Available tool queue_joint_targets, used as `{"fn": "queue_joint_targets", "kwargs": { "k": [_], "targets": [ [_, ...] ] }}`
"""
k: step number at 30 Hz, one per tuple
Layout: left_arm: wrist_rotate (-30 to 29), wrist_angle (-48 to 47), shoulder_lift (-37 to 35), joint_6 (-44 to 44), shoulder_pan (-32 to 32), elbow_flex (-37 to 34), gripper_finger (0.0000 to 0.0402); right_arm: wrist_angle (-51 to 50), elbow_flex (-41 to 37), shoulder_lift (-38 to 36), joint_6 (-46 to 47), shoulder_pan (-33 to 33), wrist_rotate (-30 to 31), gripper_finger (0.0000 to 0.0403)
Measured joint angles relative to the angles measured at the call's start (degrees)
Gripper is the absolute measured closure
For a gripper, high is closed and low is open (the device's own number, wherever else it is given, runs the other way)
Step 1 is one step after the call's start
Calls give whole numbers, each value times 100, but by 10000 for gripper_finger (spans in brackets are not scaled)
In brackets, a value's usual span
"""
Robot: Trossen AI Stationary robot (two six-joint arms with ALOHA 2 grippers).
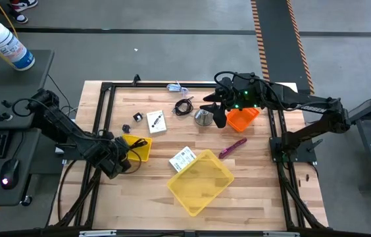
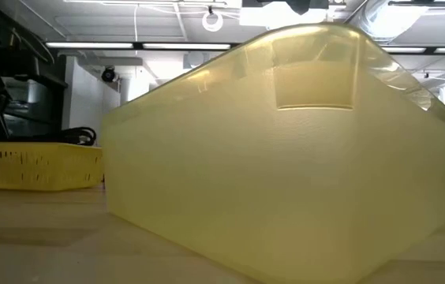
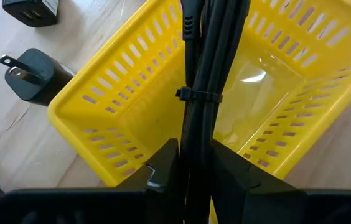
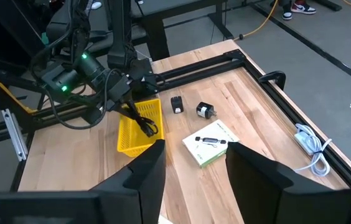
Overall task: Pick and place items into bin
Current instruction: Put the bottom black cable charger into the left yellow bin, then put the top black charger adapter into the right yellow bin
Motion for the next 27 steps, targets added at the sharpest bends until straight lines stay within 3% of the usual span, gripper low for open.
{"fn": "queue_joint_targets", "kwargs": {
  "k": [13,22,27],
  "targets": [
    [-119,81,0,-14,2,19,289,-2,0,0,0,0,0,243],
    [-1245,14,0,132,4,508,261,-89,0,0,0,0,-180,241],
    [-1618,59,0,295,4,798,246,-1157,-4,0,-41,0,-261,234]
  ]
}}
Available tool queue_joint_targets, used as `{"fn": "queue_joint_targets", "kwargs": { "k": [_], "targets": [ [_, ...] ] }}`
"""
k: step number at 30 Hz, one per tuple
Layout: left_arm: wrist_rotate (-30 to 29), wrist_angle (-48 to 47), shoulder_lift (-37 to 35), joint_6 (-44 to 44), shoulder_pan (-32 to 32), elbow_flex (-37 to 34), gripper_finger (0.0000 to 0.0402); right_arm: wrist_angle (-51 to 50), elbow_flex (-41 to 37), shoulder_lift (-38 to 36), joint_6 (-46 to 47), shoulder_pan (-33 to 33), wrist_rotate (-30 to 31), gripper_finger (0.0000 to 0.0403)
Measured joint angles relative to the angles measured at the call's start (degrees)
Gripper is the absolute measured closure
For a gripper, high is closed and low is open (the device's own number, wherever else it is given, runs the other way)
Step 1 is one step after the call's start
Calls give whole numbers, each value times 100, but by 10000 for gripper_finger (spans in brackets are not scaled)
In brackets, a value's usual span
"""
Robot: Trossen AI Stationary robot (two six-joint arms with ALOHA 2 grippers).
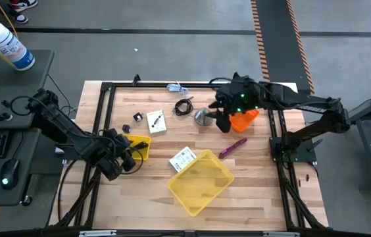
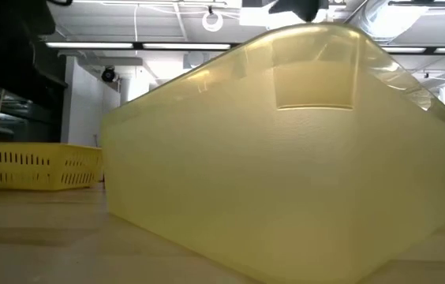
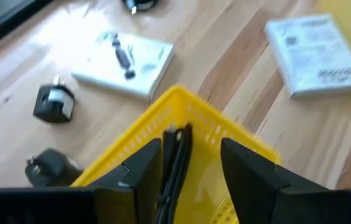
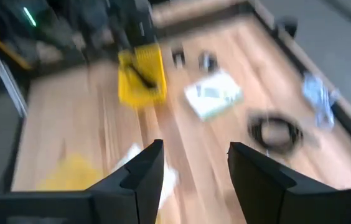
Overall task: Pick and place items into bin
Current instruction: Put the top black charger adapter into the right yellow bin
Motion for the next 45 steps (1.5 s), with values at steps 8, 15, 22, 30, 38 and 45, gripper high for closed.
{"fn": "queue_joint_targets", "kwargs": {
  "k": [8,15,22,30,38,45],
  "targets": [
    [-564,781,2,1439,297,535,240,-687,-373,-35,4,48,-402,237],
    [-399,1863,2,3447,1515,1012,240,-688,-819,-42,5,189,-491,232],
    [613,2242,2,4764,2604,1248,240,-712,-1418,-46,-33,394,-487,233],
    [1662,2196,7,4061,3944,1248,240,-458,-1955,-46,158,502,-528,232],
    [2377,989,183,3238,5436,1248,240,52,-1991,-46,319,498,-686,230],
    [4036,397,662,3491,6302,1250,240,378,-1991,-46,410,496,-810,231]
  ]
}}
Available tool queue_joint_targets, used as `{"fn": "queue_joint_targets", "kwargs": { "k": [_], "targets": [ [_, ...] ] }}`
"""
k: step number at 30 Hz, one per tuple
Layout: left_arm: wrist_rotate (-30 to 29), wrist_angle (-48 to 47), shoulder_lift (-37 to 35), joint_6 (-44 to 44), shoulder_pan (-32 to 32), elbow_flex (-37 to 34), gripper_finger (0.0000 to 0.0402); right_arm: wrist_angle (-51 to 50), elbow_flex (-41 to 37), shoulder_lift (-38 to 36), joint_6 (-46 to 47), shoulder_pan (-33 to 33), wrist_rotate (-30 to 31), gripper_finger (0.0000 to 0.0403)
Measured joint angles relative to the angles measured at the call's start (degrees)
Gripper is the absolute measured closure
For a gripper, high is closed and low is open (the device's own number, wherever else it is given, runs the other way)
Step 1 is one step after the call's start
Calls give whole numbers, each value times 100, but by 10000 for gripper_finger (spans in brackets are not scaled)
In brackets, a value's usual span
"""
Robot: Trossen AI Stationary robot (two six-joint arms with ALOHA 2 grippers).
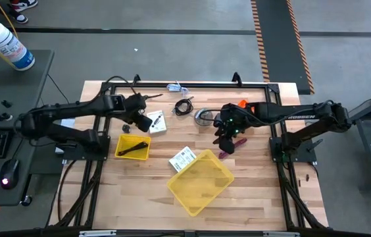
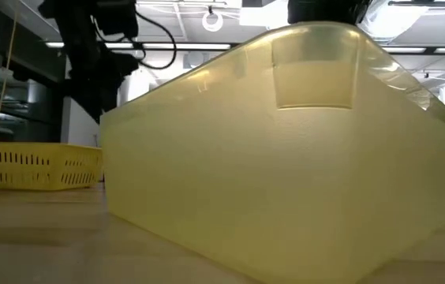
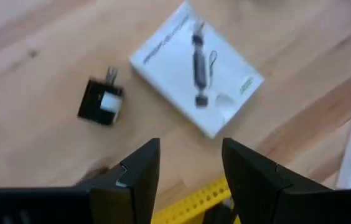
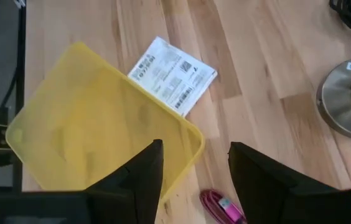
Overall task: Pick and place items into bin
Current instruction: Put the top black charger adapter into the right yellow bin
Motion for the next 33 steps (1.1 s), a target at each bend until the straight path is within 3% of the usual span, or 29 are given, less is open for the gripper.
{"fn": "queue_joint_targets", "kwargs": {
  "k": [6,20,27,33],
  "targets": [
    [149,-108,409,23,349,102,240,62,0,0,48,-9,-2,231],
    [-105,-996,1254,1559,999,1489,241,160,2,0,63,-11,-1,229],
    [142,-1384,1775,2248,1171,1506,240,310,4,0,44,-11,-2,234],
    [6,-1425,2220,2376,1165,1504,239,330,9,0,12,-11,-2,231]
  ]
}}
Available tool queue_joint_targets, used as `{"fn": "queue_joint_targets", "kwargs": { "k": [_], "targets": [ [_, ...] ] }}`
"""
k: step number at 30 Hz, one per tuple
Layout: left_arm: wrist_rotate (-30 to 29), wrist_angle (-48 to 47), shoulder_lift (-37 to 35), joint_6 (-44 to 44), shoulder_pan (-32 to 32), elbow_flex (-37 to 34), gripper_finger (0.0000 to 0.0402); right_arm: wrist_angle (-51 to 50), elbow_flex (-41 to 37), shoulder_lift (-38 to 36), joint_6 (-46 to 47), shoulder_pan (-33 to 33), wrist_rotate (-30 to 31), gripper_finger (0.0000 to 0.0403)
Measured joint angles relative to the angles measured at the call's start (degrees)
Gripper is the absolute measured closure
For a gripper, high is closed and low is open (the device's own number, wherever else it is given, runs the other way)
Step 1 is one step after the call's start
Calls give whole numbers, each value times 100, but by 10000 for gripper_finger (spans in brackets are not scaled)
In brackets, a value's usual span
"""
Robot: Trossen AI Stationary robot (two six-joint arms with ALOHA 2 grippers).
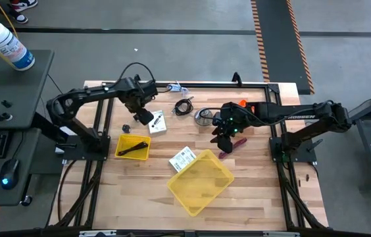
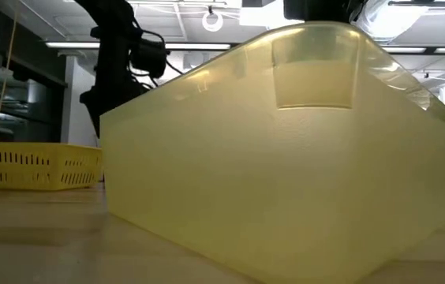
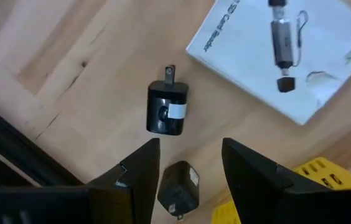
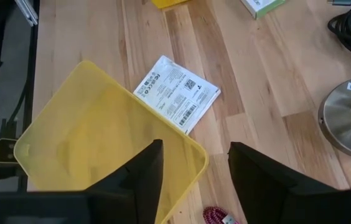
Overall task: Pick and place items into bin
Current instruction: Put the top black charger adapter into the right yellow bin
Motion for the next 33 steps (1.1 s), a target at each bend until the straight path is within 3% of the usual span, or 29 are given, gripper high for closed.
{"fn": "queue_joint_targets", "kwargs": {
  "k": [15,22,33],
  "targets": [
    [-285,147,579,181,102,-2,115,198,2,0,86,0,2,236],
    [176,94,772,430,599,-4,121,223,2,0,136,2,13,235],
    [186,402,771,704,708,-4,135,303,2,0,136,2,68,233]
  ]
}}
